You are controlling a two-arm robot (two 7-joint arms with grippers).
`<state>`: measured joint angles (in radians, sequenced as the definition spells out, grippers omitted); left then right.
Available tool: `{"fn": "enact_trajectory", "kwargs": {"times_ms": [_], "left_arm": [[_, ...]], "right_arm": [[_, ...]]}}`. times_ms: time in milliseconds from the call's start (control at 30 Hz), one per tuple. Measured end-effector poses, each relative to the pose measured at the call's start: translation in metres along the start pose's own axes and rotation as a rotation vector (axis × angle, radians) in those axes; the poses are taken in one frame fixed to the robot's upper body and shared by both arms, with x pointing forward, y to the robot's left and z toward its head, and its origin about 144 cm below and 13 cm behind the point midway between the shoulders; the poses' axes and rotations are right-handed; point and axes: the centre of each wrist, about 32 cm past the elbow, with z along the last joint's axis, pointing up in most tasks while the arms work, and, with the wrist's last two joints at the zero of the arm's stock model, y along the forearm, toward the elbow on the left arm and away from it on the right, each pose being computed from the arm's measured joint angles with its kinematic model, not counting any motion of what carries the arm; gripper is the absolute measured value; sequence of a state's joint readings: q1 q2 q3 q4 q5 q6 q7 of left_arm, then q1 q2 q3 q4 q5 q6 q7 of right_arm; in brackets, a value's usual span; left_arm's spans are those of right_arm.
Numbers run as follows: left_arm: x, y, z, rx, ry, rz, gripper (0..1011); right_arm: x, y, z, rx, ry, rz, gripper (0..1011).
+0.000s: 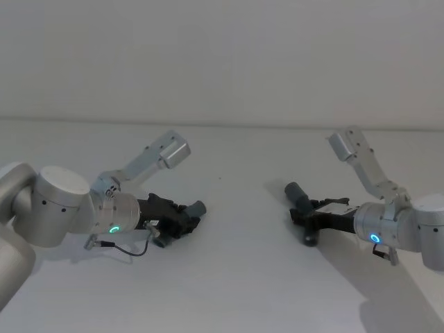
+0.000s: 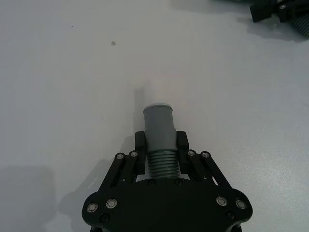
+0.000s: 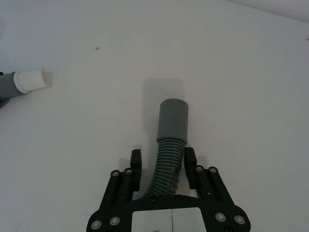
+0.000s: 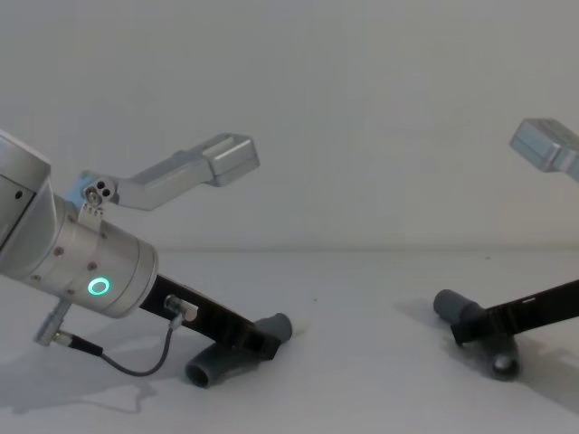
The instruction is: Use both hands to pick up one end of the pipe from the table, align the ends, and insert them.
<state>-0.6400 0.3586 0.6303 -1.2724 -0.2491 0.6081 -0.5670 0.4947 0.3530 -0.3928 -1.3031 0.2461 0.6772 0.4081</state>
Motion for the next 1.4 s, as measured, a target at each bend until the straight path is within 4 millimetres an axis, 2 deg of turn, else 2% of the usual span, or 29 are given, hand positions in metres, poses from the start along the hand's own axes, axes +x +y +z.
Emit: {"fn": "enact_trajectory", "kwargs": {"times_ms": [167, 200, 300, 900, 1400], "left_arm": [[0.0, 0.0, 0.0, 0.0, 0.0, 0.0, 365], [0.0, 0.0, 0.0, 0.0, 0.0, 0.0, 365], [0.0, 0.0, 0.0, 0.0, 0.0, 0.0, 365], [-0.003, 0.003, 0.005, -0.022, -0.064, -0.002, 365], [-0.002, 0.027, 0.024, -0.156, -0.273, -0.043, 365]], "right_arm": [[0.0, 0.0, 0.0, 0.0, 0.001, 0.0, 399], [0.0, 0.0, 0.0, 0.0, 0.001, 0.001, 342], [0.0, 0.0, 0.0, -0.001, 0.002, 0.001, 274], [-0.002, -0.005, -0.001, 0.039, -0.036, -0.004, 267], [0.0, -0.031, 0.008, 0.161, -0.203, -0.023, 267]]}}
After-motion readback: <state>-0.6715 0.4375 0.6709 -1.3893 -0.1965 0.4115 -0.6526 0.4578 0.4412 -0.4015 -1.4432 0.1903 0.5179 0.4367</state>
